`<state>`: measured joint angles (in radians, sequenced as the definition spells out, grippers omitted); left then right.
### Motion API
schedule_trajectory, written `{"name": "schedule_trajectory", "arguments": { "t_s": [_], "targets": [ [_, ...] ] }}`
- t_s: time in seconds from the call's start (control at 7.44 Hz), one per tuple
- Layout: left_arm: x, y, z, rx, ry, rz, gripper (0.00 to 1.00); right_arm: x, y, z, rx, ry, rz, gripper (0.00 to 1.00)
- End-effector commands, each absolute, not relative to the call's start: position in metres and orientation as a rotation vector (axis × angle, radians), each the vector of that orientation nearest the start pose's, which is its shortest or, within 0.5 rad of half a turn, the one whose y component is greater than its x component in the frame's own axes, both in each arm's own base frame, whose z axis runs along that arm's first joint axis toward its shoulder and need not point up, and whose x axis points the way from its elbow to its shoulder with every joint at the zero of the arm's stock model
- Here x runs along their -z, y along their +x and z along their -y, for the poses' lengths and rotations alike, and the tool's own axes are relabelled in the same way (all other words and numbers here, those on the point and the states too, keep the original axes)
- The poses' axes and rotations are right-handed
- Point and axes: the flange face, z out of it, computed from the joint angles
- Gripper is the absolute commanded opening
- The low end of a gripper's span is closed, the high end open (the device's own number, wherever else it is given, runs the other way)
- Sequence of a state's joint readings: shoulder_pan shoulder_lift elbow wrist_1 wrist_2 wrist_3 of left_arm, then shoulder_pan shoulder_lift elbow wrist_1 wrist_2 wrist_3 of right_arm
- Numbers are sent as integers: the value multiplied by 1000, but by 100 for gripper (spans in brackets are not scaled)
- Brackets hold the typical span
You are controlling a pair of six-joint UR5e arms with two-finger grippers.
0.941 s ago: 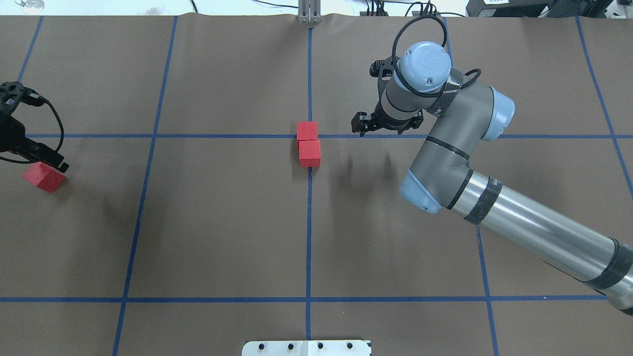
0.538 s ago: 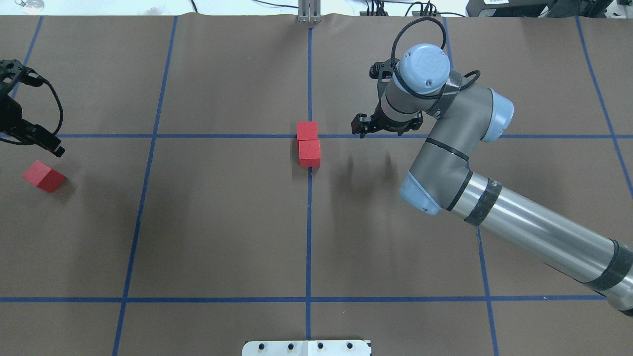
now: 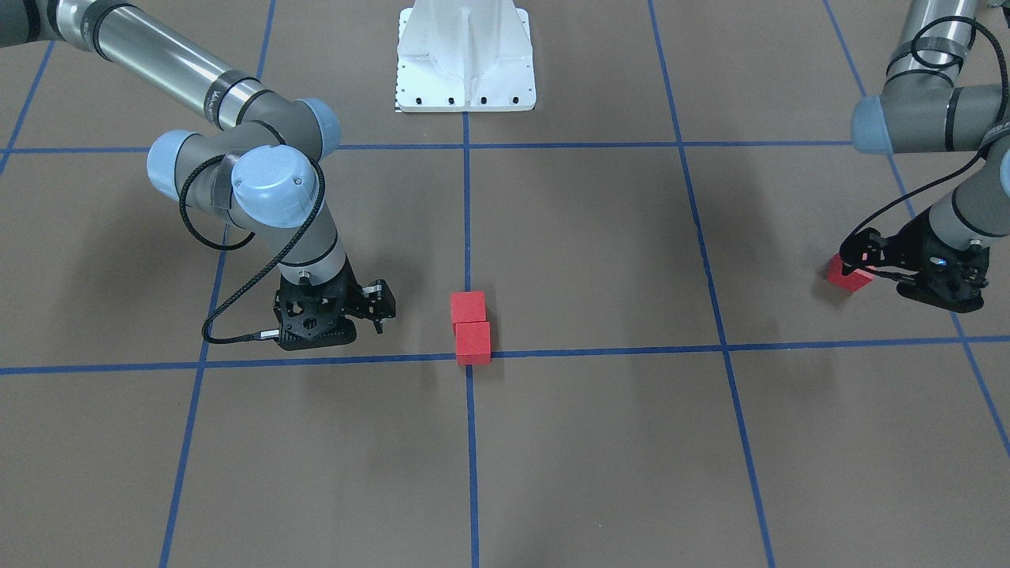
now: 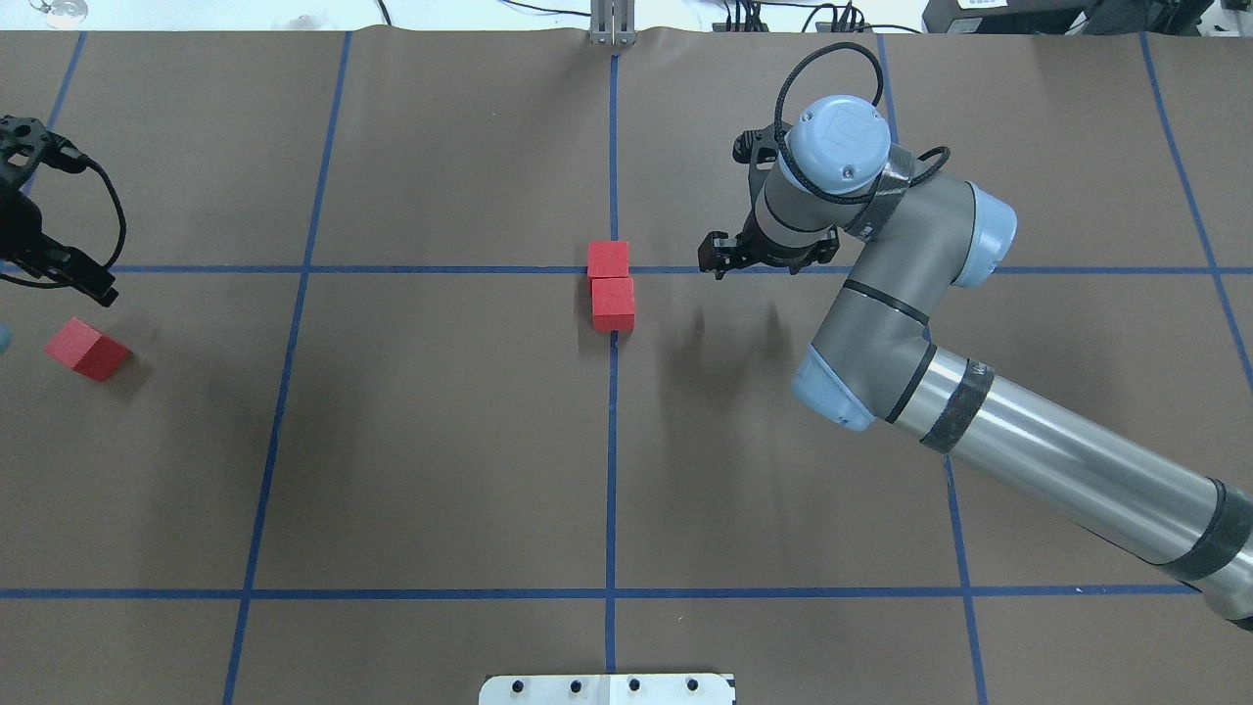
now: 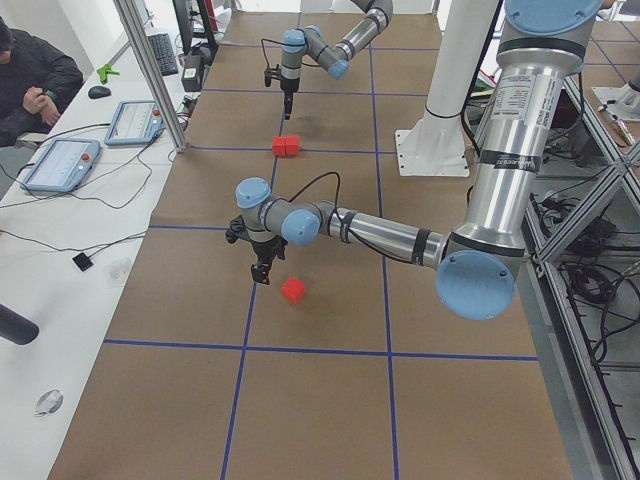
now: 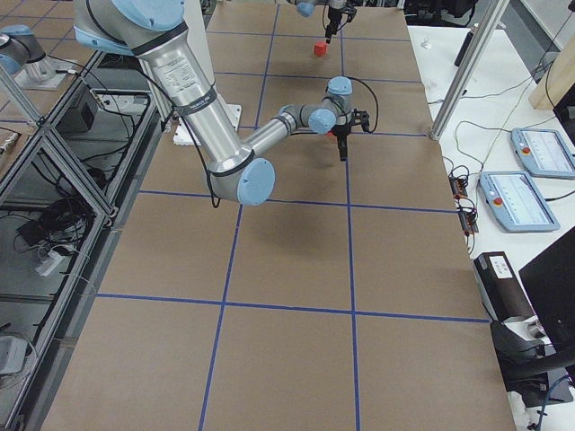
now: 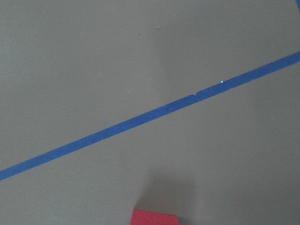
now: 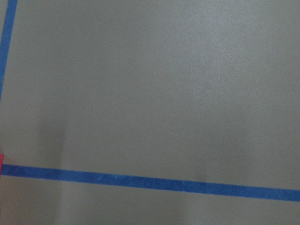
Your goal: Form red blocks into L shape at center
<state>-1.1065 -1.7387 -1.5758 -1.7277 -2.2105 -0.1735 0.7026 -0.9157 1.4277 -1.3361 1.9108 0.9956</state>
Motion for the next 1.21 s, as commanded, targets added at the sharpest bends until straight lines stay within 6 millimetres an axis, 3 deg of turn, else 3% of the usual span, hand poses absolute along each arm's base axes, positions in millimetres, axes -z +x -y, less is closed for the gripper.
{"name": "schedule_trajectory", "arguments": {
  "t_s": [0.0, 0.54, 1.08],
  "targets": [
    [-569, 209, 545, -403, 94, -674, 99, -311, -501, 551, 10, 177, 783, 99],
    [-573, 225, 534, -431, 72, -679, 99, -316, -503, 549, 8, 184, 770, 99],
    [-597, 243, 528, -465, 64, -676, 99, -314, -504, 548, 10, 191, 770, 99]
  ]
}}
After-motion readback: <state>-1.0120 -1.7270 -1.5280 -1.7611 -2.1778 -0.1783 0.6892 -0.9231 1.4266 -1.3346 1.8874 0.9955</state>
